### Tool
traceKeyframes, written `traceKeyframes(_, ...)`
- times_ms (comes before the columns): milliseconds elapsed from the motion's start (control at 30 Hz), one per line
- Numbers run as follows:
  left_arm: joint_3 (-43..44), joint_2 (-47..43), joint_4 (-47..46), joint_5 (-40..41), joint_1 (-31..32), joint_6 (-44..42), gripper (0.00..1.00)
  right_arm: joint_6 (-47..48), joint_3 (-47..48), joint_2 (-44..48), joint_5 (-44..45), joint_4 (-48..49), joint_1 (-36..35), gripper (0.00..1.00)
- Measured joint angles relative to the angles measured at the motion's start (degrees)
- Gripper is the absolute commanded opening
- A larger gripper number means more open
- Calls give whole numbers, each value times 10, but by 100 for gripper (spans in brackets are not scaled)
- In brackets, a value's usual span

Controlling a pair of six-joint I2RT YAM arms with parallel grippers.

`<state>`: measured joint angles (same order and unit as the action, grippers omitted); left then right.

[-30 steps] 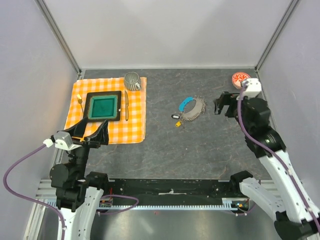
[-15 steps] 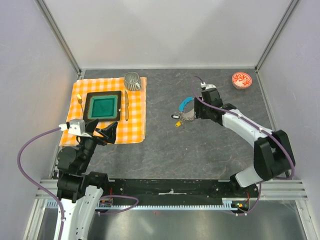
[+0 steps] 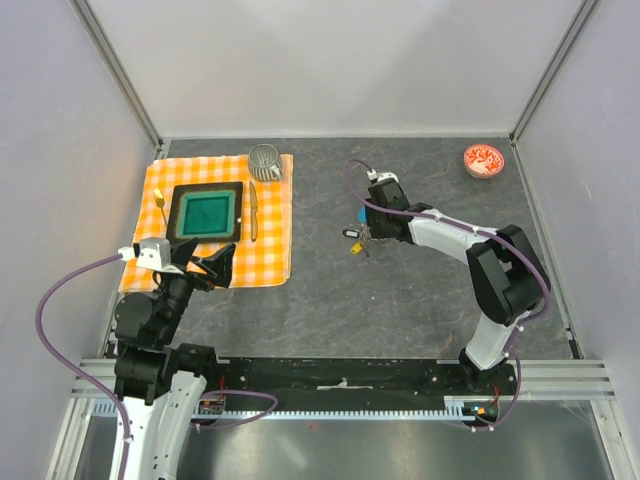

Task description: Put the keys on the keyring

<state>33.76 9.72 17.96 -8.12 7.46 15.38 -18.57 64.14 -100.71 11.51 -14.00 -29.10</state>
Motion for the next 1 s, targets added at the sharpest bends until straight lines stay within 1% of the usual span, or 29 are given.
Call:
traceKeyframes(200, 0, 0, 0, -7, 0, 0, 98, -3, 4, -24, 16, 2, -14, 34)
traceKeyframes(300, 0, 0, 0, -11, 0, 0, 97, -3, 4, -35, 25, 2, -17, 27)
traceKeyframes(333, 0, 0, 0, -11, 0, 0, 97, -3, 4, -39, 29, 1, -18, 22)
traceKeyframes(400, 0, 0, 0, -12, 0, 0, 97, -1, 4, -42, 36, 1, -19, 15)
traceKeyframes(433, 0, 0, 0, -12, 0, 0, 97, 0, 4, -42, 39, 0, -21, 9)
traceKeyframes(533, 0, 0, 0, -13, 0, 0, 97, 9, 0, -40, 49, 3, -31, 0)
traceKeyframes(700, -2, 2, -2, -26, 0, 0, 96, 31, -45, 1, 48, 0, -74, 0)
traceKeyframes(900, -9, 22, -16, -75, 0, 0, 96, 69, -140, 132, -5, -21, -155, 0)
traceKeyframes(1000, -12, 43, -32, -110, 0, 2, 96, 80, -170, 194, -26, -41, -192, 5)
